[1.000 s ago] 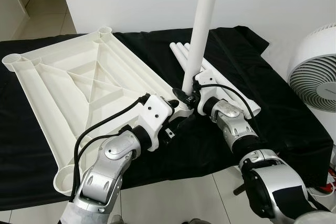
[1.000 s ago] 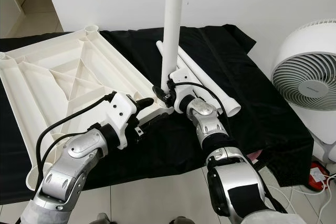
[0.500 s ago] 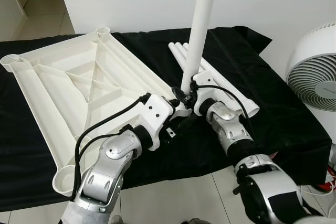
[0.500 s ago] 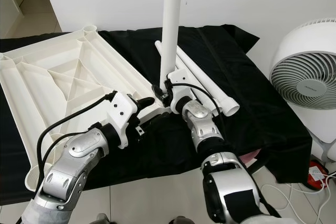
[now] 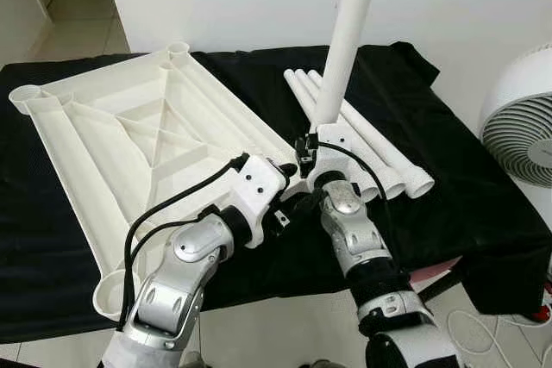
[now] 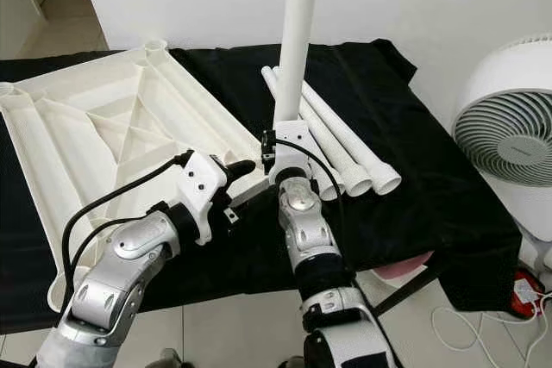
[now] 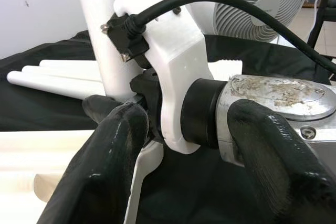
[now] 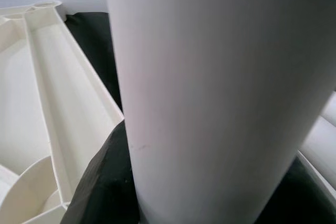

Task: Building children table

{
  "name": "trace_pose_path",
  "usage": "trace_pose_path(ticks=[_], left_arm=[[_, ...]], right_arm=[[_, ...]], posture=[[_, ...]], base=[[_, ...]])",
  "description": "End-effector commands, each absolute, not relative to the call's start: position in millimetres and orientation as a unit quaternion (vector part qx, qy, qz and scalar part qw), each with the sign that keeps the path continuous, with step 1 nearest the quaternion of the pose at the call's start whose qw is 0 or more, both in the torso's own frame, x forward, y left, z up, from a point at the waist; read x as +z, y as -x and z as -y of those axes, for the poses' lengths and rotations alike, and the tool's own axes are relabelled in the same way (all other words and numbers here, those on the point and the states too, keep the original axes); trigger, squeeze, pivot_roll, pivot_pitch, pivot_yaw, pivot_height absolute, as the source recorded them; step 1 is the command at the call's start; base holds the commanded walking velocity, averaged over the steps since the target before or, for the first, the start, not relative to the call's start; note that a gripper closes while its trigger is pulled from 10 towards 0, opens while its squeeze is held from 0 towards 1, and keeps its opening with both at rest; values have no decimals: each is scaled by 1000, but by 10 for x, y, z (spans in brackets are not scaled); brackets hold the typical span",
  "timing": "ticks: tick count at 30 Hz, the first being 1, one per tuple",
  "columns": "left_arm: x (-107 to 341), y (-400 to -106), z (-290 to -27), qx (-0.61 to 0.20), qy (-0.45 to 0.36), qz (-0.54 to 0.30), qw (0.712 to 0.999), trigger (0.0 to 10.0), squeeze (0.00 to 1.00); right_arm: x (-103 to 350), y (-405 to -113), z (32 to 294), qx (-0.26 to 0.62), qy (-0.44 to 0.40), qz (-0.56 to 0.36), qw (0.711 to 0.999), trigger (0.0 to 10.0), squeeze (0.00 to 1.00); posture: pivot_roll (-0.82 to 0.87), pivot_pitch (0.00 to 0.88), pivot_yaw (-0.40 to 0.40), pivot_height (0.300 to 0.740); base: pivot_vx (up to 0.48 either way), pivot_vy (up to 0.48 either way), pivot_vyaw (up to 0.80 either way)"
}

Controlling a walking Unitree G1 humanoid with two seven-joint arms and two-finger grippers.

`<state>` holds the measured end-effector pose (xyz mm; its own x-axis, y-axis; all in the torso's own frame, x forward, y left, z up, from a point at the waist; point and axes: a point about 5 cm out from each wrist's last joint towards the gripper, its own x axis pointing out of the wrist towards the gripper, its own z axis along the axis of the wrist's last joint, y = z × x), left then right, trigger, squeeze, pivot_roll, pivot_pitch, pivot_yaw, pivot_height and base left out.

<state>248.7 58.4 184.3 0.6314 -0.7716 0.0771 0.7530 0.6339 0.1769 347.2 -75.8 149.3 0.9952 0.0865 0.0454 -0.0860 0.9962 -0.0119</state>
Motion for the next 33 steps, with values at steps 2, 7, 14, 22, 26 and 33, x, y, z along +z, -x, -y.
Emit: trace_pose_path(ticks=[2, 7, 14, 22, 26, 33], left_arm=[[1827, -2509, -580, -399, -61, 70, 912, 10000, 0], [1823, -2515, -588, -399, -62, 70, 912, 10000, 0], [1823, -2509, -589, -398, -63, 70, 912, 10000, 0], [1818, -2508, -590, -398, -63, 70, 913, 10000, 0], [1823, -2512, -592, -398, -64, 71, 913, 10000, 0], [1835, -2532, -611, -396, -67, 71, 913, 10000, 0]], right_arm=[[1416, -3447, 778, 38, 13, 3, 999, 10000, 0], [1449, -3464, 842, 25, 11, 5, 1000, 10000, 0], [1528, -3418, 796, 39, -3, 19, 999, 10000, 1000], [1484, -3465, 822, 159, -8, 14, 987, 10000, 0], [1446, -3483, 862, 209, 9, 9, 978, 10000, 0], [1485, -3567, 973, 296, 68, 17, 953, 10000, 0]], posture=[[-28, 23, -14, 740], [-27, 16, -17, 740], [-22, 8, -19, 740], [-23, 8, -21, 740], [-23, 12, -18, 740], [-25, 21, -9, 740]], base=[[0, 0, 0], [0, 0, 0], [0, 0, 0], [0, 0, 0], [0, 0, 0], [0, 0, 0]])
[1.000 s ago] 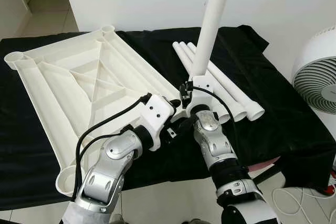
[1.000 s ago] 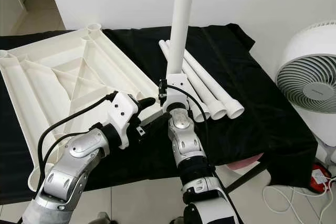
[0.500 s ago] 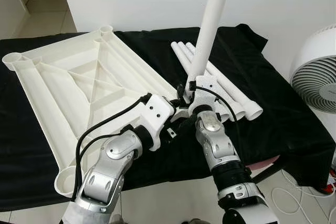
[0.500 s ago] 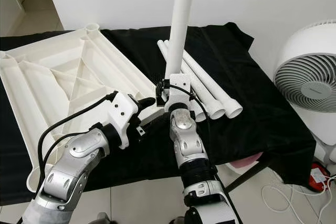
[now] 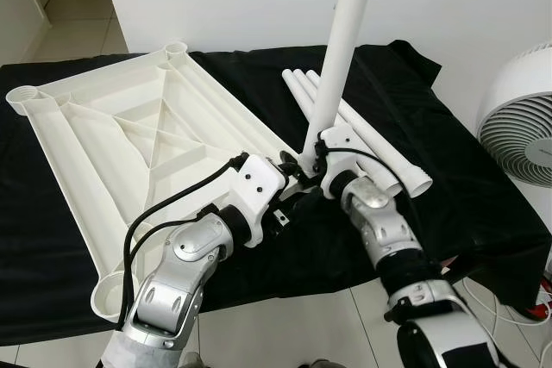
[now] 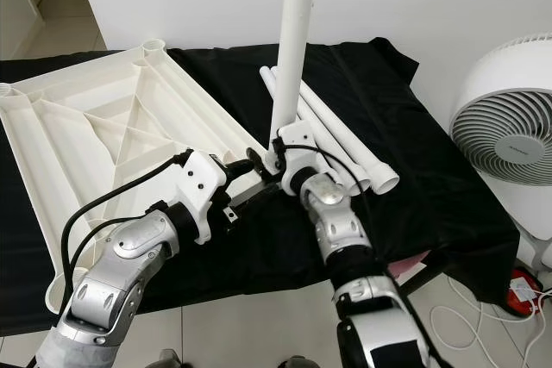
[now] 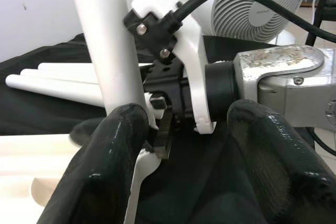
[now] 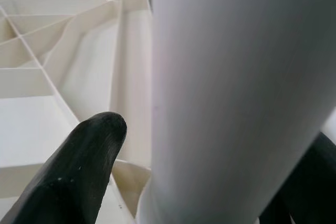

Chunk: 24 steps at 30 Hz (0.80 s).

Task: Building children table

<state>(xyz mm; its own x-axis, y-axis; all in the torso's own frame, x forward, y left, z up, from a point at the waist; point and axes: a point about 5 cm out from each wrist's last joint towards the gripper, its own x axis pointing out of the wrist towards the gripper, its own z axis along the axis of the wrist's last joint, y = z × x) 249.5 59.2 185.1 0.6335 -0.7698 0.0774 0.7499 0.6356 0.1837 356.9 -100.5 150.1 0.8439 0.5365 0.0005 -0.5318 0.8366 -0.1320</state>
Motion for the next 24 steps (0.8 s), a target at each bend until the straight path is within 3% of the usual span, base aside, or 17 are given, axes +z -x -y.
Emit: trace_pose_path(ticks=[1, 10, 11, 12, 13, 15, 16, 24], left_arm=[[1836, -2533, -611, -396, -67, 71, 913, 10000, 0], [1855, -2538, -618, -392, -68, 74, 914, 10000, 0], [1856, -2535, -620, -392, -68, 74, 915, 10000, 0], [1856, -2535, -620, -392, -68, 74, 915, 10000, 0], [1858, -2535, -621, -391, -68, 74, 915, 10000, 0], [1859, -2537, -621, -390, -68, 74, 915, 10000, 0], [1861, -2533, -619, -390, -68, 74, 915, 10000, 0], [1856, -2523, -624, -391, -68, 72, 915, 10000, 0]], right_arm=[[1496, -3582, 984, 301, 71, 18, 951, 10000, 0], [1492, -3708, 1030, 342, 115, 0, 933, 10000, 0], [1490, -3716, 1034, 342, 120, -1, 932, 9098, 0], [1490, -3716, 1034, 342, 120, -1, 932, 9098, 0], [1489, -3726, 1037, 343, 122, -2, 931, 1333, 0], [1489, -3729, 1037, 344, 121, -2, 931, 1333, 0], [1481, -3732, 1038, 346, 120, -4, 930, 0, 0], [1435, -3727, 1037, 349, 112, -8, 930, 0, 0]], posture=[[-25, 21, -9, 740], [-10, 26, -11, 740], [-10, 26, -11, 740], [-10, 26, -11, 740], [-2, 26, -12, 740], [-2, 26, -12, 740], [-2, 26, -12, 740], [-1, 29, -7, 740]], base=[[0, 0, 0], [0, 0, 0], [0, 0, 0], [0, 0, 0], [0, 0, 0], [0, 0, 0], [0, 0, 0], [0, 0, 0]])
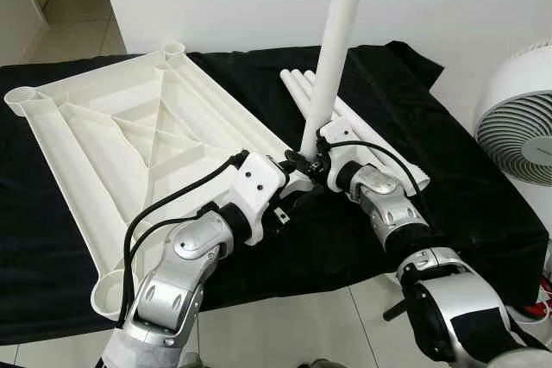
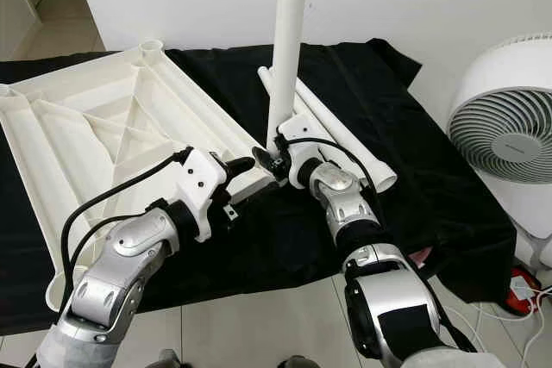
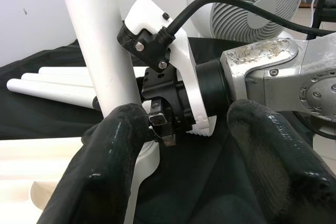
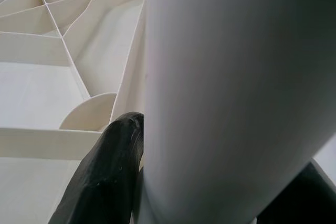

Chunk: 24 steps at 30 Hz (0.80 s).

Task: Building children table

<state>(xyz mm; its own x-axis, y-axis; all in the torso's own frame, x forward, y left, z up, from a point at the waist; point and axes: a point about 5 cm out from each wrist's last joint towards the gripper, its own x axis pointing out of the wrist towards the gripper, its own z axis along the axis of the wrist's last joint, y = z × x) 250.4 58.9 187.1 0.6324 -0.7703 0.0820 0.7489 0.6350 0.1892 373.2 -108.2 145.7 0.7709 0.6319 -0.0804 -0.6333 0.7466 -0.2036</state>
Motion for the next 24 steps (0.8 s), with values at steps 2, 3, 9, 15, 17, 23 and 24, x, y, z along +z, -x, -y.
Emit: trace_pose_path(ticks=[2, 3, 9, 15, 17, 23, 24], left_arm=[[1855, -2522, -624, -392, -68, 72, 914, 10000, 0], [1855, -2522, -623, -393, -68, 72, 914, 10000, 0], [1851, -2517, -617, -396, -68, 71, 913, 10000, 0], [1843, -2504, -612, -395, -66, 69, 914, 10000, 0], [1840, -2500, -610, -395, -65, 69, 914, 10000, 0], [1832, -2490, -601, -396, -63, 68, 913, 10000, 0], [1830, -2490, -598, -397, -63, 67, 913, 10000, 0]], right_arm=[[1413, -3732, 1051, 344, 110, -10, 932, 0, 0], [1406, -3736, 1059, 339, 109, -13, 934, 6784, 0], [1395, -3732, 1060, 322, 95, -11, 942, 10000, 0], [1395, -3755, 1049, 230, 58, -20, 971, 10000, 0], [1400, -3748, 1037, 213, 52, -17, 976, 10000, 0], [1409, -3649, 950, 128, 35, -3, 991, 10000, 0], [1407, -3628, 938, 111, 36, -1, 993, 10000, 0]], posture=[[-5, 30, -4, 740], [-5, 30, -4, 740], [-10, 33, -2, 740], [-8, 38, -6, 740], [-9, 40, -9, 740], [-12, 40, -13, 740], [-12, 40, -13, 740]], base=[[0, 0, 0], [0, 0, 0], [0, 0, 0], [0, 0, 0], [0, 0, 0], [0, 0, 0], [0, 0, 0]])
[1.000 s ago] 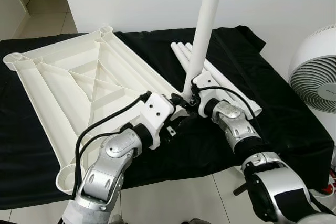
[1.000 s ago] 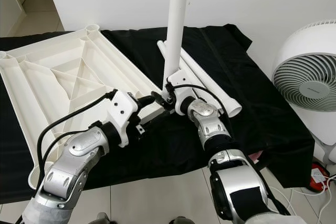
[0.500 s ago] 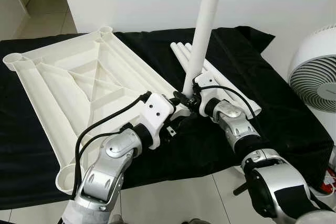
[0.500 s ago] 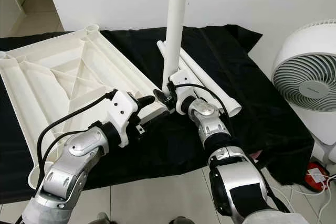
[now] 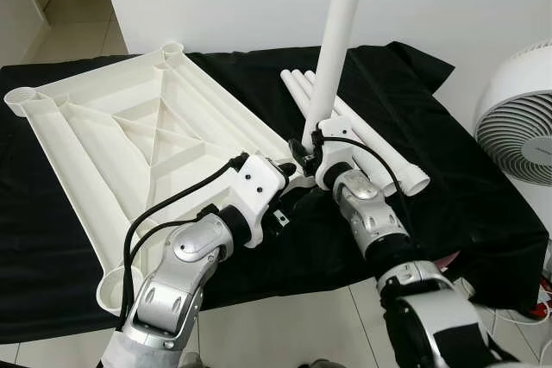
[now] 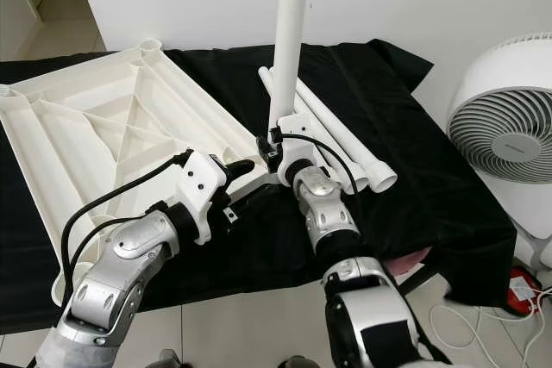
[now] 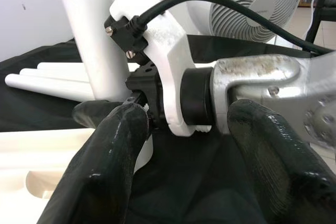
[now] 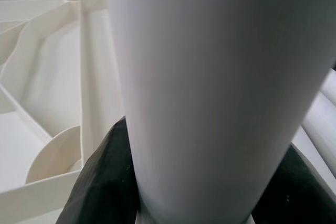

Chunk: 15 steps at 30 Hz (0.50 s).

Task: Building children table

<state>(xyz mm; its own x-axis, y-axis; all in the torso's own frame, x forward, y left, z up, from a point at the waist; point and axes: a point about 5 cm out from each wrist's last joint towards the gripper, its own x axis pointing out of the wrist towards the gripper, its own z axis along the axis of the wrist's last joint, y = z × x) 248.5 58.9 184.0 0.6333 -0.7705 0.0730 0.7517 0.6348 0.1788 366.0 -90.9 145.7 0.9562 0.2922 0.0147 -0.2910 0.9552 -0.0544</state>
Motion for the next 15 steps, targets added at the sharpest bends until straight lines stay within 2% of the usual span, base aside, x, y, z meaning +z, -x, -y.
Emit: trace_pose_path(ticks=[1, 3, 5, 8, 15], left_arm=[[1830, -2490, -598, -397, -63, 67, 913, 10000, 0], [1829, -2487, -591, -398, -63, 67, 913, 10000, 0], [1829, -2487, -591, -398, -63, 67, 913, 10000, 0], [1829, -2485, -588, -398, -62, 67, 913, 10000, 0], [1820, -2474, -590, -399, -62, 66, 912, 10000, 0]], right_arm=[[1407, -3628, 938, 111, 36, -1, 993, 10000, 0], [1391, -3558, 905, 55, 24, -3, 998, 10000, 0], [1391, -3558, 905, 55, 24, -3, 998, 10000, 0], [1390, -3456, 772, 36, 1, -11, 999, 10000, 0], [1404, -3442, 809, 24, 3, -15, 1000, 10000, 0]], posture=[[-12, 40, -13, 740], [-12, 37, -15, 740], [-12, 37, -15, 740], [-7, 32, -16, 740], [-5, 28, -19, 740]], base=[[0, 0, 0], [0, 0, 0], [0, 0, 0], [0, 0, 0], [0, 0, 0]])
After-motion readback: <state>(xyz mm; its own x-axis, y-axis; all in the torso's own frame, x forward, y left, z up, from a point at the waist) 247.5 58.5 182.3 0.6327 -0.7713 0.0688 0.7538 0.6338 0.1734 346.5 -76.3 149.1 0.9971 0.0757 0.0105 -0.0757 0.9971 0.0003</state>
